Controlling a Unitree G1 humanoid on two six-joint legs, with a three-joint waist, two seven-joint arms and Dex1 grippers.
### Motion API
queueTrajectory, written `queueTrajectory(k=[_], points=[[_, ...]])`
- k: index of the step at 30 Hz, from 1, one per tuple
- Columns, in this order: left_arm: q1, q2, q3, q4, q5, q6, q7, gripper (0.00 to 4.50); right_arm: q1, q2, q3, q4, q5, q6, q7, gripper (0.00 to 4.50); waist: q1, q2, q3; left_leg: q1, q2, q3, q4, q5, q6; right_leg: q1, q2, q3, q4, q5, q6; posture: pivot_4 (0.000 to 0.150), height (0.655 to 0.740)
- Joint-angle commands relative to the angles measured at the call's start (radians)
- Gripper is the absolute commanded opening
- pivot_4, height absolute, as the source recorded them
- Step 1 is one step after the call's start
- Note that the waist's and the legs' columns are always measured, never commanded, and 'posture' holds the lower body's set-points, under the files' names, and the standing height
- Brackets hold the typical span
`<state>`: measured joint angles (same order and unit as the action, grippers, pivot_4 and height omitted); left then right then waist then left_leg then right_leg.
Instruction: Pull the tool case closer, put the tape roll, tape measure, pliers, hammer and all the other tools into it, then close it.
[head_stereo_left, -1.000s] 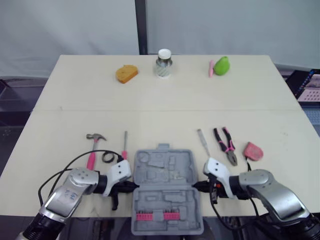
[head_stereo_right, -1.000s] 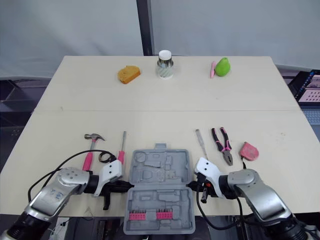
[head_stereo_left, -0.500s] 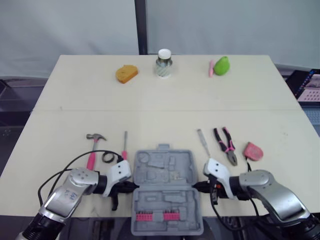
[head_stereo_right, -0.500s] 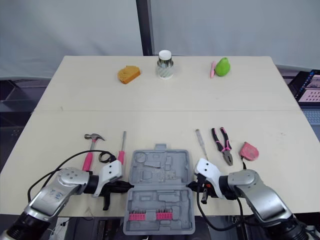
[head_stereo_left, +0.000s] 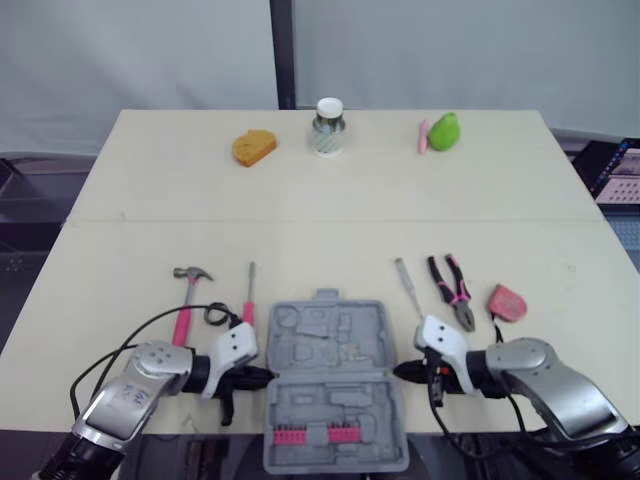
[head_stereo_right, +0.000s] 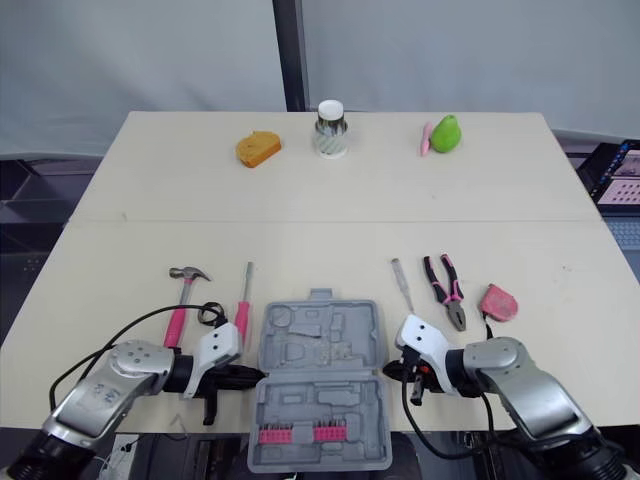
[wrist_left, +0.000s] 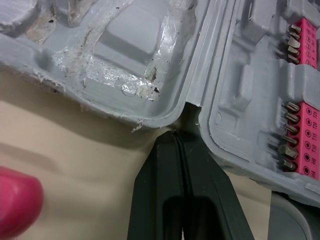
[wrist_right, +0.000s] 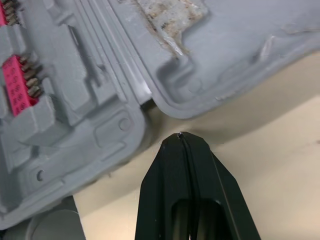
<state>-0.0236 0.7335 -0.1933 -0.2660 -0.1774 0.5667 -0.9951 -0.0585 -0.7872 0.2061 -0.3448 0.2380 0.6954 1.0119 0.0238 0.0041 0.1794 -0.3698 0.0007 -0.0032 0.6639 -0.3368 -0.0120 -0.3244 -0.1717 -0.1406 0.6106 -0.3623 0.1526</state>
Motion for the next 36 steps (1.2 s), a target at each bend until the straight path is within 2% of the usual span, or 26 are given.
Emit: queueTrajectory(k=[1, 7, 12, 13, 15, 17, 18, 22, 23, 24, 29, 36], points=[[0.018, 0.022, 0.028, 0.005, -0.01, 0.004, 0.012, 0.0, 0.002, -0.019, -0.035, -0.004, 0.028, -0.024, 0.015, 0.03, 0.0, 0.0, 0.0, 0.0, 0.0, 0.0, 0.0, 0.0, 0.0, 0.0, 0.0, 0.0, 0.0, 0.0, 0.0, 0.15, 0.74], [0.075, 0.057, 0.163, -0.03, -0.075, 0.009, 0.021, 0.0, 0.047, -0.059, -0.181, 0.021, 0.094, -0.08, 0.039, 0.03, 0.001, 0.0, 0.0, 0.0, 0.0, 0.0, 0.0, 0.0, 0.0, 0.0, 0.0, 0.0, 0.0, 0.0, 0.0, 0.15, 0.74], [0.137, 0.059, 0.446, -0.112, -0.259, 0.131, 0.039, 0.0, 0.122, -0.103, -0.402, 0.06, 0.213, -0.067, 0.089, 0.03, 0.004, -0.001, 0.0, -0.001, 0.0, 0.0, 0.0, 0.0, 0.0, 0.0, 0.0, 0.0, -0.001, 0.0, 0.0, 0.15, 0.74], [0.147, 0.062, 0.508, -0.103, -0.28, 0.15, 0.049, 0.26, 0.127, -0.109, -0.448, 0.092, 0.229, -0.061, 0.088, 0.01, 0.004, -0.001, 0.0, -0.001, 0.0, 0.0, 0.001, 0.0, 0.0, 0.0, 0.0, 0.001, -0.001, 0.0, 0.0, 0.15, 0.74], [0.165, 0.068, 0.599, -0.077, -0.296, 0.161, 0.069, 0.86, 0.126, -0.117, -0.52, 0.154, 0.257, -0.05, 0.086, 0.54, 0.002, -0.001, 0.0, 0.0, 0.0, 0.0, 0.0, 0.0, 0.0, 0.001, 0.0, 0.001, -0.001, 0.0, 0.0, 0.15, 0.74], [0.185, 0.072, 0.678, -0.028, -0.281, 0.139, 0.097, 1.91, 0.117, -0.129, -0.584, 0.234, 0.278, -0.055, 0.098, 1.42, 0.002, -0.001, 0.0, 0.0, 0.001, 0.001, 0.0, 0.0, 0.0, 0.001, 0.0, 0.001, -0.002, 0.0, 0.0, 0.15, 0.74], [0.2, 0.072, 0.73, 0.017, -0.27, 0.12, 0.112, 2.28, 0.102, -0.137, -0.621, 0.31, 0.275, -0.076, 0.097, 1.75, 0.001, -0.001, 0.0, 0.0, 0.001, 0.001, 0.0, 0.0, 0.0, 0.001, 0.0, 0.001, -0.002, 0.0, 0.0, 0.15, 0.74], [0.225, 0.088, 0.865, 0.222, -0.225, 0.012, 0.157, 4.35, 0.042, -0.188, -0.672, 0.607, 0.226, -0.195, 0.119, 3.83, -0.001, -0.001, 0.0, 0.001, 0.001, 0.003, -0.001, 0.0, 0.001, 0.0, 0.001, 0.002, -0.003, 0.0, 0.0, 0.15, 0.74], [0.221, 0.093, 0.882, 0.257, -0.224, -0.002, 0.162, 4.5, 0.031, -0.199, -0.665, 0.655, 0.212, -0.222, 0.126, 4.17, -0.002, -0.001, 0.0, 0.001, 0.001, 0.004, -0.001, 0.0, 0.001, 0.0, 0.001, 0.002, -0.003, 0.0, 0.0, 0.15, 0.74], [0.221, 0.099, 0.895, 0.286, -0.22, -0.018, 0.167, 4.5, 0.018, -0.208, -0.655, 0.698, 0.197, -0.249, 0.131, 4.44, -0.002, -0.001, 0.0, 0.001, 0.001, 0.004, -0.002, 0.0, 0.001, 0.0, 0.001, 0.002, -0.004, 0.0, 0.0, 0.15, 0.74], [0.231, 0.132, 0.921, 0.4, -0.2, -0.106, 0.157, 4.5, -0.047, -0.248, -0.612, 0.873, 0.121, -0.371, 0.146, 4.44, -0.002, -0.002, 0.0, 0.001, 0.001, 0.005, -0.001, 0.0, 0.001, -0.001, 0.001, 0.003, -0.003, 0.0, 0.0, 0.15, 0.74], [0.265, 0.115, 0.89, 0.37, -0.207, -0.122, 0.16, 4.5, -0.067, -0.249, -0.583, 0.942, 0.089, -0.441, 0.15, 4.44, -0.006, -0.002, 0.0, 0.001, 0.002, 0.007, -0.002, 0.0, 0.001, -0.001, 0.001, 0.004, -0.004, 0.0, 0.0, 0.15, 0.74]])
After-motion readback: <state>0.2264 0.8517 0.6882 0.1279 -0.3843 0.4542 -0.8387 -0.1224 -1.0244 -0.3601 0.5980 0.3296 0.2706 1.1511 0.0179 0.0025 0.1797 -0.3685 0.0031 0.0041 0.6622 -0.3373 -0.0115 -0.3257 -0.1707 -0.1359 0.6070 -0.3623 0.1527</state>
